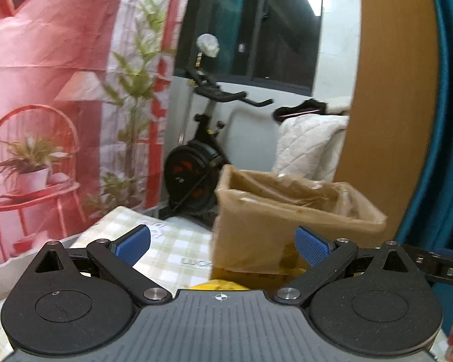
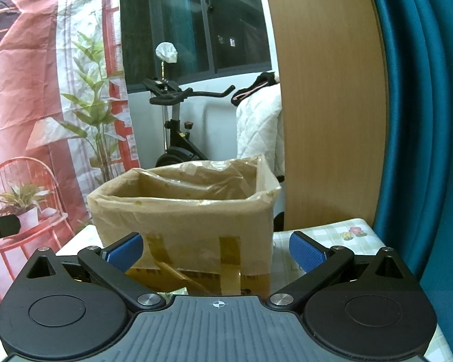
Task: Organize snacks
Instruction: 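Reach the left tool to the green-and-white snack bag and close on it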
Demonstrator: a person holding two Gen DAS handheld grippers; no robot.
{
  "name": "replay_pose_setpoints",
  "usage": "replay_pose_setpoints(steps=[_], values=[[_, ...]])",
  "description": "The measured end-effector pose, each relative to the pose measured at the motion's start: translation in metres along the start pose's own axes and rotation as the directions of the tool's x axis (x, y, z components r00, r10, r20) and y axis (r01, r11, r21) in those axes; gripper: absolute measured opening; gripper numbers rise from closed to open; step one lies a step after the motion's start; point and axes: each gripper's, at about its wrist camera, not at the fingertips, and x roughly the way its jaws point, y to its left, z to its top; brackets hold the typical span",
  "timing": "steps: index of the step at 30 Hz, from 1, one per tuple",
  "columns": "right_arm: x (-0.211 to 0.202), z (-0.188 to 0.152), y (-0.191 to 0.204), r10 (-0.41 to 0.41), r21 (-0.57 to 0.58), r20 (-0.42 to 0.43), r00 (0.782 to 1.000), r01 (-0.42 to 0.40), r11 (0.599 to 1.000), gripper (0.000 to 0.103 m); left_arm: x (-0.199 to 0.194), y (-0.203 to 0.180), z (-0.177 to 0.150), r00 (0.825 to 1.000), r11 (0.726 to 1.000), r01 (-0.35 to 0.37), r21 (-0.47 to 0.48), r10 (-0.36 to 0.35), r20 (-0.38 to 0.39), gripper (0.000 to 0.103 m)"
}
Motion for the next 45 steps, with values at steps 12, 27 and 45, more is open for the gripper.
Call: replay_pose_setpoints(steps=[12, 27, 45], values=[[0.020, -0.036, 0.006, 0.006, -0.043, -0.070, 0.998, -0.009, 0.999, 0.102, 0.015, 0.002, -0.031, 0.994, 0.996, 0.073, 0.053, -0.068, -0.090, 0.102], [0.042, -0.084, 0.060, 0.203, -0.285, -0.286, 0.936, -0.285, 0.915, 0.070, 0.041, 0.020, -0.081, 0.916, 0.963, 0.269, 0.028, -0.247, -0.315, 0.082], [0.078, -0.088, 0.057, 0.295, -0.254, -0.413, 0.862, -0.420, 0.871, 0.072, 0.084, 0.025, -0.106, 0.809, 0.900, 0.415, -0.135, -0.433, -0.399, 0.075]])
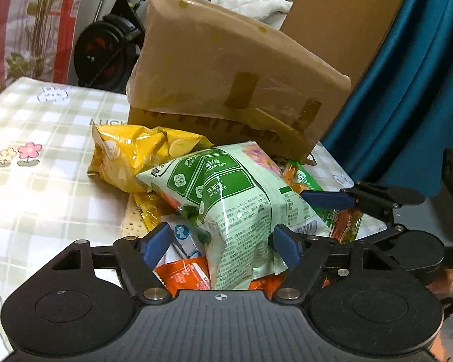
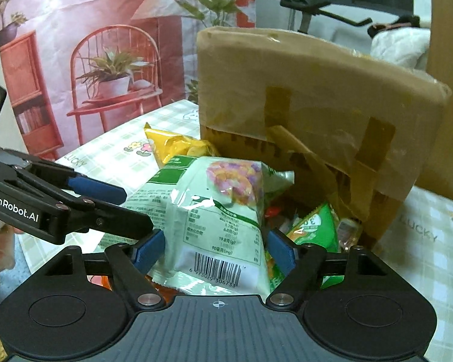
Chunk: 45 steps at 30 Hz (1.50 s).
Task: Organize snacks
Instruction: 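Reach the left tool to the green-and-white snack bag and close on it, then carry the green-and-white bag with the left tool and drop it into the lined box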
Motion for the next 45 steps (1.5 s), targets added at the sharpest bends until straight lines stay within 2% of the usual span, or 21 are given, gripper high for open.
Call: replay_pose_setpoints(steps=[2, 3, 6, 7, 15, 25, 33, 45], values=[[0.002, -0.001, -0.005, 0.016, 0.024, -0.003, 1.000, -0.016, 1.000, 0.069, 0.003, 0.002, 0.000, 1.000, 1.000, 0.020, -0.018, -0.020, -0.004, 0.073], [0.003, -0.002, -0.008, 0.027, 0.037, -0.002, 1.000, -0.027, 0.999, 0.067, 0.004, 0.004, 0.000, 0.999, 0.999, 0.036, -0.026, -0.037, -0.005, 0.069], [0.001, -0.005, -0.013, 0.052, 0.061, 0.001, 0.999, -0.052, 0.997, 0.057, 0.005, 0.005, 0.002, 0.996, 0.995, 0.092, -0.028, -0.092, -0.010, 0.044], [0.000, -0.005, -0.014, 0.057, 0.064, 0.001, 0.998, -0.057, 0.996, 0.057, 0.006, 0.004, 0.002, 0.995, 0.995, 0.096, -0.026, -0.096, -0.012, 0.039], [-0.014, -0.004, -0.009, 0.074, 0.042, 0.014, 0.997, -0.075, 0.996, 0.048, 0.000, -0.006, 0.005, 0.997, 0.997, 0.079, 0.014, -0.079, -0.007, 0.038], [-0.056, 0.015, -0.005, 0.045, 0.013, 0.126, 0.991, -0.047, 0.999, 0.048, -0.038, -0.035, 0.028, 0.991, 0.993, 0.062, 0.101, -0.073, 0.109, 0.038], [-0.092, 0.044, -0.009, 0.012, -0.017, 0.244, 0.970, -0.009, 1.000, 0.048, -0.061, -0.056, 0.054, 0.976, 0.982, 0.041, 0.183, -0.078, 0.204, 0.038], [-0.108, 0.094, -0.037, -0.051, -0.011, 0.331, 0.942, 0.058, 0.998, 0.048, -0.046, -0.073, 0.109, 0.963, 0.963, 0.041, 0.267, -0.109, 0.245, 0.038]])
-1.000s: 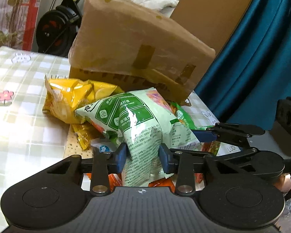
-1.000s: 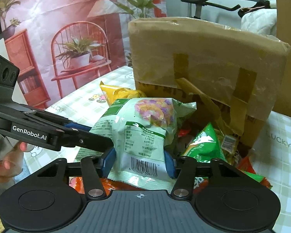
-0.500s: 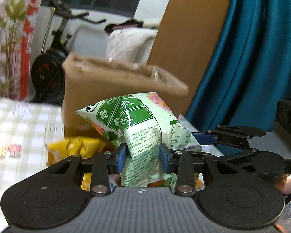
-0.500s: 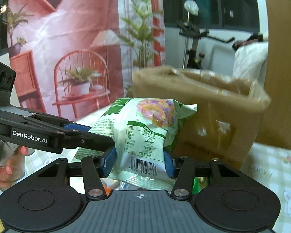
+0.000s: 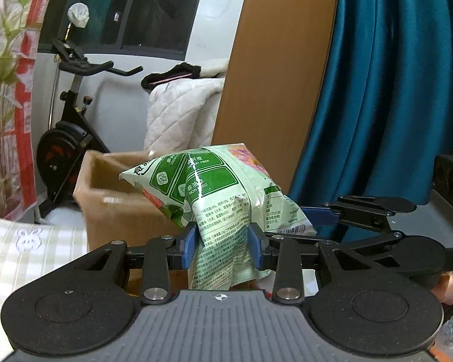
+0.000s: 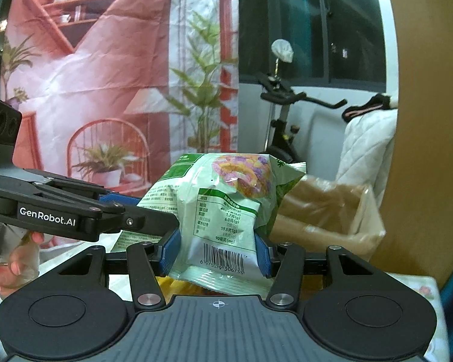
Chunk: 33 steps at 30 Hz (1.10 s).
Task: Organize snacks
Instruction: 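Carry the green-and-white bag with the left tool and drop it into the lined box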
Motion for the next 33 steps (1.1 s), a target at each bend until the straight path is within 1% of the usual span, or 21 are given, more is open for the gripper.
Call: replay_pose_setpoints(steps=[5, 9, 12, 15, 18, 20, 22, 23, 24, 26, 28, 30, 32, 33], values=[[0.024, 0.023, -0.024, -0.023, 0.017, 0.013, 1.000, 0.022, 1.000, 0.048, 0.026, 0.010, 0.021, 1.000, 1.000, 0.008, 0.019, -0.008, -0.008, 0.037], [0.052, 0.039, -0.049, -0.044, 0.048, 0.021, 0.999, 0.042, 0.998, 0.048, 0.055, 0.030, 0.040, 0.999, 0.999, 0.021, -0.025, -0.022, -0.028, 0.037], [0.077, 0.049, -0.068, -0.055, 0.070, 0.015, 0.998, 0.054, 0.996, 0.048, 0.072, 0.042, 0.047, 0.999, 0.999, 0.019, -0.034, -0.020, -0.043, 0.037], [0.099, 0.054, -0.084, -0.063, 0.089, 0.001, 0.998, 0.063, 0.994, 0.048, 0.088, 0.048, 0.053, 0.998, 0.999, 0.007, -0.048, -0.010, -0.064, 0.037], [0.116, 0.051, -0.097, -0.070, 0.117, -0.025, 0.997, 0.072, 0.990, 0.048, 0.103, 0.052, 0.056, 0.996, 0.998, -0.009, -0.069, 0.003, -0.087, 0.037], [0.126, 0.049, -0.104, -0.075, 0.140, -0.034, 0.997, 0.079, 0.987, 0.050, 0.108, 0.055, 0.057, 0.996, 0.997, -0.025, -0.078, 0.018, -0.087, 0.041], [0.134, 0.044, -0.110, -0.086, 0.172, -0.043, 0.995, 0.092, 0.981, 0.052, 0.110, 0.056, 0.056, 0.995, 0.995, -0.043, -0.088, 0.034, -0.093, 0.061], [0.136, 0.041, -0.112, -0.101, 0.181, -0.049, 0.994, 0.108, 0.977, 0.059, 0.108, 0.056, 0.055, 0.995, 0.994, -0.053, -0.092, 0.045, -0.090, 0.064], [0.137, 0.038, -0.113, -0.111, 0.186, -0.055, 0.992, 0.120, 0.975, 0.066, 0.104, 0.057, 0.052, 0.996, 0.994, -0.059, -0.091, 0.052, -0.079, 0.066], [0.135, 0.031, -0.114, -0.105, 0.183, -0.052, 0.993, 0.113, 0.977, 0.074, 0.096, 0.056, 0.049, 0.995, 0.994, -0.078, -0.079, 0.073, -0.068, 0.070], [0.130, 0.026, -0.114, -0.110, 0.179, -0.055, 0.992, 0.118, 0.977, 0.075, 0.090, 0.053, 0.046, 0.989, 0.990, -0.131, -0.057, 0.127, -0.070, 0.074], [0.123, 0.023, -0.112, -0.115, 0.174, -0.054, 0.992, 0.122, 0.977, 0.078, 0.080, 0.048, 0.045, 0.985, 0.986, -0.166, -0.028, 0.165, -0.056, 0.078], [0.114, 0.020, -0.108, -0.122, 0.167, -0.050, 0.991, 0.129, 0.977, 0.083, 0.069, 0.043, 0.043, 0.978, 0.979, -0.204, -0.006, 0.203, -0.036, 0.079], [0.109, 0.020, -0.106, -0.127, 0.164, -0.048, 0.991, 0.133, 0.978, 0.083, 0.062, 0.040, 0.042, 0.973, 0.974, -0.228, 0.002, 0.228, -0.027, 0.080]])
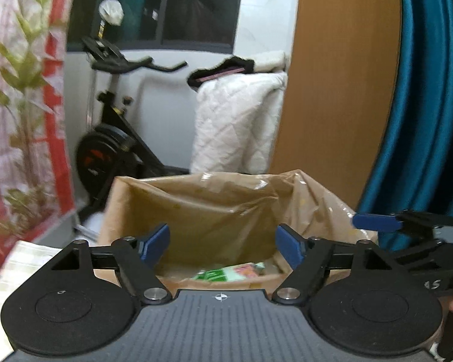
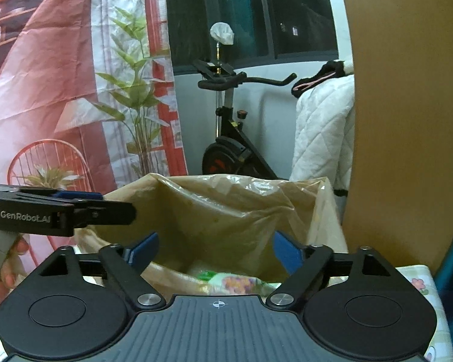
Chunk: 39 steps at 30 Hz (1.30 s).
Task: Organize snacks
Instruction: 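Carry the green-and-white bag with the left tool and drop it into the lined box, then grasp the orange snack bag with the left tool while the right tool grasps the green-red bag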
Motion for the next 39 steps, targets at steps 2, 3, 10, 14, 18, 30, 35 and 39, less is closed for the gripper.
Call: replay_pose_setpoints(steps=[2, 3, 10, 14, 18, 30, 35, 39], values=[[-0.010, -0.003, 0.003, -0.006, -0.013, 0.005, 1.000, 0.006, 1.000, 0.083, -0.012, -0.001, 0.000, 0.999, 0.999, -0.040, 0.012, 0.040, 0.013, 0.080], [-0.015, -0.004, 0.004, -0.012, -0.016, 0.007, 1.000, 0.013, 1.000, 0.084, -0.017, -0.002, 0.002, 0.998, 0.998, -0.056, 0.016, 0.056, 0.018, 0.080], [-0.047, -0.019, 0.012, -0.022, 0.001, 0.015, 1.000, 0.022, 1.000, 0.084, -0.059, -0.002, -0.006, 0.990, 0.991, -0.135, -0.007, 0.135, 0.032, 0.085], [-0.067, -0.033, 0.019, -0.024, 0.005, 0.027, 0.999, 0.023, 1.000, 0.084, -0.077, 0.003, -0.018, 0.989, 0.988, -0.147, -0.048, 0.148, 0.018, 0.085], [-0.088, -0.047, 0.029, -0.024, -0.020, 0.043, 0.999, 0.025, 0.999, 0.084, -0.096, 0.008, -0.038, 0.991, 0.987, -0.135, -0.090, 0.135, -0.009, 0.085], [-0.115, -0.111, 0.050, -0.004, 0.001, -0.014, 1.000, 0.004, 1.000, 0.083, -0.121, 0.018, -0.110, 0.992, 0.980, -0.100, -0.171, 0.085, -0.095, 0.084], [-0.114, -0.131, 0.065, 0.001, -0.046, -0.065, 0.998, -0.004, 0.999, 0.082, -0.115, 0.020, -0.135, 0.987, 0.977, -0.083, -0.196, 0.053, -0.154, 0.084], [-0.113, -0.145, 0.067, -0.027, -0.055, -0.096, 0.995, 0.022, 0.998, 0.082, -0.110, 0.018, -0.155, 0.979, 0.982, -0.069, -0.177, 0.033, -0.204, 0.085]])
